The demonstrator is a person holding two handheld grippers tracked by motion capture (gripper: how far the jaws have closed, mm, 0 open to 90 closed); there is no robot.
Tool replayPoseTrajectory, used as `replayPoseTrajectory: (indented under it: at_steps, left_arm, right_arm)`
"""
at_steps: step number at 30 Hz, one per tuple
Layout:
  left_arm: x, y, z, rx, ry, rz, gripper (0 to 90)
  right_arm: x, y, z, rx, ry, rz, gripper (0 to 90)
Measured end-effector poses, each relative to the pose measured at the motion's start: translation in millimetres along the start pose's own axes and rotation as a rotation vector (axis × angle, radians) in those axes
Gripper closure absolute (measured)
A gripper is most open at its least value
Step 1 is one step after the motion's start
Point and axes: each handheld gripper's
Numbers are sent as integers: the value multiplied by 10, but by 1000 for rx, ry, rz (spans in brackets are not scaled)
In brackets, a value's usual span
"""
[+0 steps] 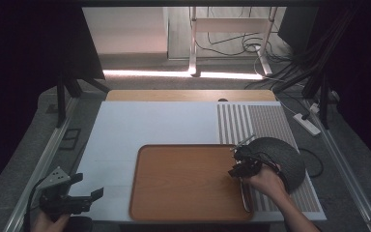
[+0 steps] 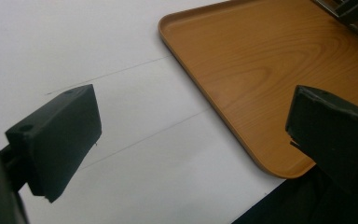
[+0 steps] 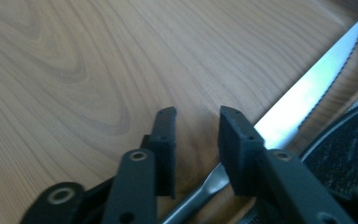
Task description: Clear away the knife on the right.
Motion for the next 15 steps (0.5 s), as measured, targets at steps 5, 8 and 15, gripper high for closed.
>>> replayPoseTrajectory:
  at_steps: [5,8,15]
  left_arm:
    - [-2,1,0,0,1,-1,34]
    - [-1,0,0,0,1,-1,34]
    - [-1,0,0,0,1,-1,33]
  right_arm:
    - [6,-48,2,-24,0,8,498]
    - [8,-76,12,-45,10,14,387]
    - [38,-104,46,-53,11,40,169]
Point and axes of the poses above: each handheld gripper's, and its own axes: y roughly forward along the jaws, z roughly out of its underside, x roughly to its left, and after that the axes turned 2 degrees about -z, right-handed
